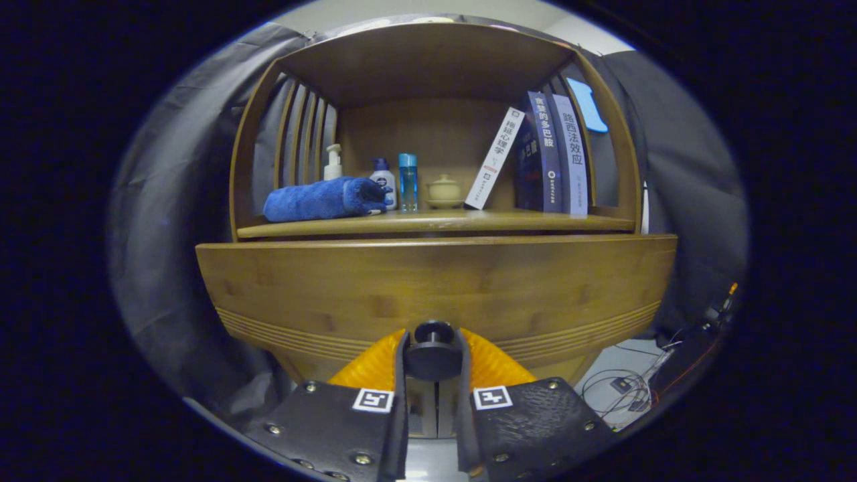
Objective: Pull open the drawer, take out the items inside it, and place them on the countertop above the cabinet.
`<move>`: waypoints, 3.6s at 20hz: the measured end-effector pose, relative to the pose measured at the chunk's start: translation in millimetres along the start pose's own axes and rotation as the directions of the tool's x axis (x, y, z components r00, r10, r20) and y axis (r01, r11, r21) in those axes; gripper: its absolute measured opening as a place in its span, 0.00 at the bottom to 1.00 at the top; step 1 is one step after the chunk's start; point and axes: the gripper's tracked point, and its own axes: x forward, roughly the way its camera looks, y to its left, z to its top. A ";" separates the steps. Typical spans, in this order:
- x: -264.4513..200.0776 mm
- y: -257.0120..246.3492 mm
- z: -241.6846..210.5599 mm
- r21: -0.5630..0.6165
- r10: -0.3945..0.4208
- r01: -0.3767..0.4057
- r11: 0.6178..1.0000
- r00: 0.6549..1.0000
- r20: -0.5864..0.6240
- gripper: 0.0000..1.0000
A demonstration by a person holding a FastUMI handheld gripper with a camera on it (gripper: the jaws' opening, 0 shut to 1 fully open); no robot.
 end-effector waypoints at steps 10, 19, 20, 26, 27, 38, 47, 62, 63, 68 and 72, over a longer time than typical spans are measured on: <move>-77.8 1.5 -18.9 -0.012 -0.020 0.020 1.000 1.000 -0.009 0.29; -128.2 4.7 -37.1 -0.051 -0.007 0.006 0.999 0.999 -0.031 0.29; -126.6 3.5 -37.6 -0.055 -0.005 0.003 0.998 0.999 -0.035 0.29; -141.6 5.4 -44.4 -0.040 0.024 -0.027 0.999 0.997 -0.068 0.29; -142.1 5.7 -45.4 -0.021 0.028 -0.030 0.999 0.996 -0.079 0.29; -154.3 0.5 70.7 -0.039 -0.005 0.004 0.999 1.000 -0.012 0.98; -52.4 8.1 104.5 -0.006 -0.025 0.024 1.000 0.955 -0.295 0.98; 10.3 9.3 -33.0 -0.010 -0.024 0.028 1.000 0.571 -0.820 0.93; 9.6 7.8 -36.2 -0.014 -0.035 0.042 0.999 0.552 -0.833 0.92; 13.4 3.1 -40.0 -0.055 -0.070 0.044 0.998 0.527 -0.847 0.80; 13.0 11.2 -41.5 -0.115 -0.064 -0.059 0.992 0.549 -0.834 0.46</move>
